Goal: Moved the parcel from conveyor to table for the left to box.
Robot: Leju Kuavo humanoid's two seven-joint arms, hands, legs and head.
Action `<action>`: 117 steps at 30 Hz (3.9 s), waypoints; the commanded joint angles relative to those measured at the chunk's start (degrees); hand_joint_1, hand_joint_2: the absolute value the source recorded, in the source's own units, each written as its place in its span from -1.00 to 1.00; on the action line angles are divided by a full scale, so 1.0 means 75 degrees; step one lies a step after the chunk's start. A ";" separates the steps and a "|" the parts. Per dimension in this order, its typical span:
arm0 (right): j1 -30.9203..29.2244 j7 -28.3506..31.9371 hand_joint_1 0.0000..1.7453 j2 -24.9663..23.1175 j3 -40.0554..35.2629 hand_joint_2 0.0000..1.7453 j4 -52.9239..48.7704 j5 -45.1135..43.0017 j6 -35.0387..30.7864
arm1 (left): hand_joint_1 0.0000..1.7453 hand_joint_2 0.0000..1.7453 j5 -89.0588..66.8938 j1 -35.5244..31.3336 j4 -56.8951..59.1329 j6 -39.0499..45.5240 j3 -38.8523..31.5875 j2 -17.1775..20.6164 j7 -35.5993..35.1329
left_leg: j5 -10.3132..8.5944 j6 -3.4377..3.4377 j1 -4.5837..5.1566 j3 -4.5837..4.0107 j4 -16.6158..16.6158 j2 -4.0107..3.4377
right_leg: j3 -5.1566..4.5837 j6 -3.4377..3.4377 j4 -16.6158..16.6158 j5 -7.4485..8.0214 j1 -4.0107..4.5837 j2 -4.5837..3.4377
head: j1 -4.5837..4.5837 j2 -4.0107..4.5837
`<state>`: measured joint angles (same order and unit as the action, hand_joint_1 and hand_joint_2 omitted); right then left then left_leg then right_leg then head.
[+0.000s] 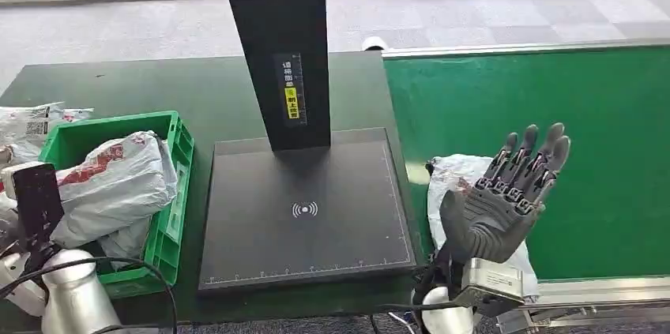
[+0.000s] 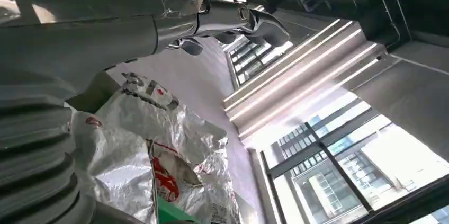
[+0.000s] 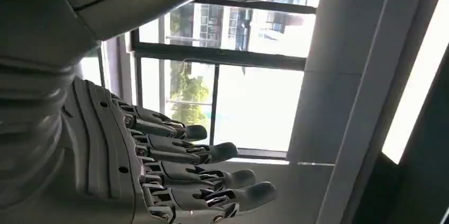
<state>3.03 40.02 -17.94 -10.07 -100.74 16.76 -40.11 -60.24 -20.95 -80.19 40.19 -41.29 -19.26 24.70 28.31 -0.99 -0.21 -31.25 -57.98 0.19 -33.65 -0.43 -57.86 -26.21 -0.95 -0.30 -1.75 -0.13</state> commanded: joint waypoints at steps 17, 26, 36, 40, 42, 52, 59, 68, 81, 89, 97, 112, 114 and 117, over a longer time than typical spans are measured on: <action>-0.0047 -0.0003 -1.00 -0.0274 0.1463 1.00 0.1434 0.0486 0.0014 | -1.00 1.00 0.1082 0.0009 -0.0844 -0.0026 -0.0510 -0.0099 0.0765 | -0.0001 0.0000 -0.0002 0.0008 0.0009 -0.0001 | 0.0008 0.0005 0.0009 0.0003 0.0003 0.0000 | -0.0003 0.0000; -0.0733 -0.2345 -1.00 -0.0274 0.3720 1.00 0.3325 0.3857 0.0014 | -1.00 1.00 0.2722 0.0802 -0.2173 -0.0026 0.0784 -0.0099 0.1531 | -0.0005 0.0003 -0.0012 0.0020 0.0022 -0.0004 | 0.0027 0.0004 0.0034 0.0013 0.0012 -0.0001 | -0.0003 0.0000; -0.1956 -0.5741 -1.00 0.0306 0.5281 1.00 0.6927 0.7685 0.0882 | -1.00 1.00 0.2674 0.1996 -0.3093 -0.0026 0.2404 -0.0099 0.1371 | 0.0003 0.0004 -0.0013 0.0012 0.0006 0.0001 | 0.0020 0.0003 0.0021 0.0008 0.0006 0.0000 | -0.0003 0.0000; -0.2523 -0.6167 -1.00 0.0627 0.5210 1.00 0.8411 0.7959 0.0845 | -1.00 1.00 0.1824 0.1862 -0.3586 -0.0026 0.2423 -0.0099 0.0697 | -0.0003 0.0005 -0.0015 0.0023 0.0021 -0.0005 | 0.0028 0.0005 0.0039 0.0018 0.0011 -0.0005 | 0.0000 0.0000; -0.2627 -0.6196 -1.00 0.0661 0.5205 1.00 0.8656 0.7963 0.0849 | -1.00 1.00 0.1963 0.1883 -0.3631 -0.0026 0.2332 -0.0099 0.0805 | -0.0003 0.0005 -0.0010 0.0023 0.0020 -0.0012 | 0.0023 0.0005 0.0036 0.0018 0.0014 -0.0011 | 0.0000 0.0000; -0.2768 -0.6531 -1.00 0.0791 0.5018 1.00 0.9309 0.8267 0.1522 | -1.00 1.00 0.2172 0.1907 -0.3663 -0.0026 0.2290 -0.0099 0.1061 | -0.0001 0.0003 0.0000 0.0009 0.0008 0.0004 | 0.0010 0.0001 0.0014 0.0004 0.0006 0.0003 | 0.0000 0.0000; -0.2705 -0.6719 -1.00 0.0912 0.4839 1.00 0.9759 0.8491 0.2218 | -1.00 1.00 0.2360 0.1743 -0.3243 -0.0026 0.2287 -0.0099 0.1410 | -0.0004 0.0003 -0.0001 0.0019 0.0015 0.0007 | 0.0020 0.0003 0.0020 0.0005 0.0003 0.0007 | 0.0000 0.0000; -0.2705 -0.6681 -1.00 0.0920 0.4805 1.00 0.9809 0.8512 0.2307 | -1.00 1.00 0.2360 0.1743 -0.3218 -0.0026 0.2305 -0.0099 0.1419 | -0.0002 -0.0005 0.0001 0.0034 0.0011 -0.0013 | 0.0022 0.0004 0.0014 0.0006 0.0013 -0.0004 | 0.0000 0.0000; -0.2705 -0.6385 1.00 0.0862 0.4747 1.00 0.9772 0.8374 0.2407 | -1.00 1.00 0.2353 0.1726 -0.3174 -0.0026 0.2306 -0.0099 0.1421 | -0.0008 -0.0006 -0.0003 0.0063 0.0015 -0.0029 | 0.0049 0.0010 0.0022 0.0015 0.0019 -0.0017 | 0.0000 0.0000; -0.2458 -0.5778 1.00 0.0626 0.5010 1.00 0.8660 0.7707 0.1224 | -1.00 1.00 0.2384 0.1829 -0.3360 -0.0026 0.2255 -0.0099 0.1391 | -0.0008 -0.0006 -0.0004 0.0057 0.0014 -0.0031 | 0.0045 0.0012 0.0020 0.0016 0.0020 -0.0019 | 0.0000 0.0000; -0.1651 -0.4913 1.00 0.0134 0.5219 1.00 0.6194 0.6506 0.0196 | -1.00 1.00 0.2281 0.1743 -0.3402 -0.0026 0.2226 -0.0099 0.1292 | 0.0001 -0.0006 -0.0003 0.0030 0.0011 -0.0007 | 0.0027 0.0012 0.0014 0.0007 0.0017 0.0000 | 0.0000 0.0000; -0.0709 -0.1512 1.00 -0.0274 0.5195 1.00 0.0831 0.3161 0.0014 | -1.00 1.00 0.2258 0.1567 -0.3051 -0.0026 0.2285 -0.0099 0.1471 | -0.0001 -0.0004 0.0007 0.0000 0.0005 -0.0002 | -0.0005 0.0010 0.0007 0.0009 0.0000 0.0005 | -0.0003 0.0000; -0.0709 -0.1512 1.00 -0.0274 0.5195 1.00 0.0831 0.3161 0.0014 | -1.00 1.00 0.2258 0.1567 -0.3051 -0.0026 0.2285 -0.0099 0.1471 | 0.0000 -0.0001 0.0006 0.0002 0.0005 0.0003 | -0.0003 0.0011 0.0006 0.0006 -0.0004 0.0012 | 0.0000 0.0000; -0.0749 -0.1283 1.00 -0.0274 0.4898 1.00 0.1246 0.3017 0.0014 | -1.00 1.00 0.2259 0.1582 -0.3091 -0.0026 0.2264 -0.0099 0.1471 | 0.0002 -0.0001 0.0005 0.0005 0.0004 0.0001 | -0.0001 0.0010 0.0006 0.0006 -0.0001 0.0008 | 0.0000 0.0000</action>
<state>-2.65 28.74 -18.73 28.35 -89.26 41.03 -40.24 -43.30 -8.70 -106.10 40.11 -25.35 -19.91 35.95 28.38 -0.99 -0.17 -31.18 -58.00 0.09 -33.66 -0.41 -57.85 -26.18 -0.96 -0.37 -1.75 -0.13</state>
